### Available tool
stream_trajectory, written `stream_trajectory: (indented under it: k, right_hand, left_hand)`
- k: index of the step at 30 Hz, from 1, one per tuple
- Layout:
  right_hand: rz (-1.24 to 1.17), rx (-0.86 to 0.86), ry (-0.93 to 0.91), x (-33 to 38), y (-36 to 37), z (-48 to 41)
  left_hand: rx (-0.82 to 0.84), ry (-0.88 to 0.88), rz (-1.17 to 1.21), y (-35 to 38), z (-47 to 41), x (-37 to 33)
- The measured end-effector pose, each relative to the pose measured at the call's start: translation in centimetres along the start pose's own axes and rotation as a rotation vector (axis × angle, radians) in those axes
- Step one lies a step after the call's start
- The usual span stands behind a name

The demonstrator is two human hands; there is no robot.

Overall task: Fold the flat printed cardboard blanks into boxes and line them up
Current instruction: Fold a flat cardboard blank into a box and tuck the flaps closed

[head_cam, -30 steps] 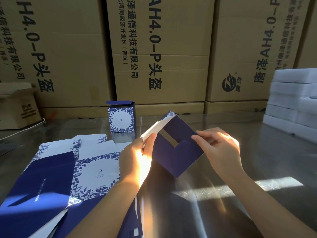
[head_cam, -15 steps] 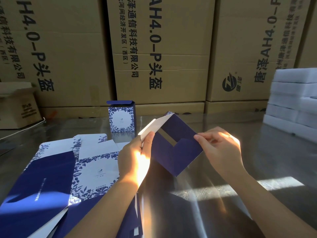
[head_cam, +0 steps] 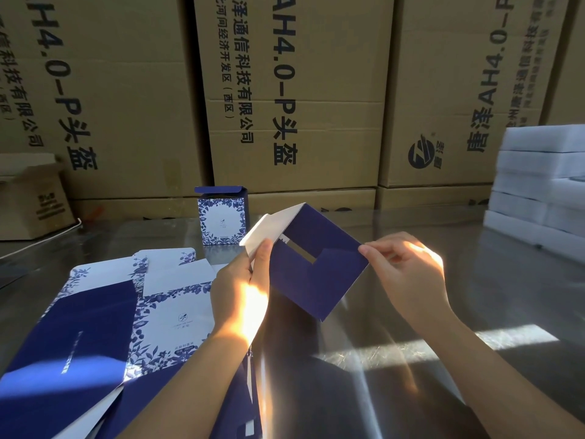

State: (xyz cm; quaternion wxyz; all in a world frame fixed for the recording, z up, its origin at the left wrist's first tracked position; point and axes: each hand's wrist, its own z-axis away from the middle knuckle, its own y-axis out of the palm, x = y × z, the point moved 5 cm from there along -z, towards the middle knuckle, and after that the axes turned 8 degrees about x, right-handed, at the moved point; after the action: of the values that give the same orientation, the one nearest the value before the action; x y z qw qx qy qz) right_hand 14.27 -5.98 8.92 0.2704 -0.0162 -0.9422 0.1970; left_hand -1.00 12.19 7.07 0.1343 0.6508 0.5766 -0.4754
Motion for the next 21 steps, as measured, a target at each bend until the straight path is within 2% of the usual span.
stream_trajectory:
  k: [6,17,21]
  right_hand:
    - [0.104,-0.051,-0.089,0.7,-0.2,0.3]
    - [-0.017,0.005,0.070,0.0,-0.3,0.1]
    - [-0.041,0.052,0.151,-0.6,0.0,-0.1]
  left_hand:
    - [-0.008,-0.004,-0.012,0.1,-0.2,0.3]
    - [-0.058,-0.066,0.041,-0.3,-0.6,0.9]
    - [-0.092,-0.081,0.138,-0.7,-0.7,1.2]
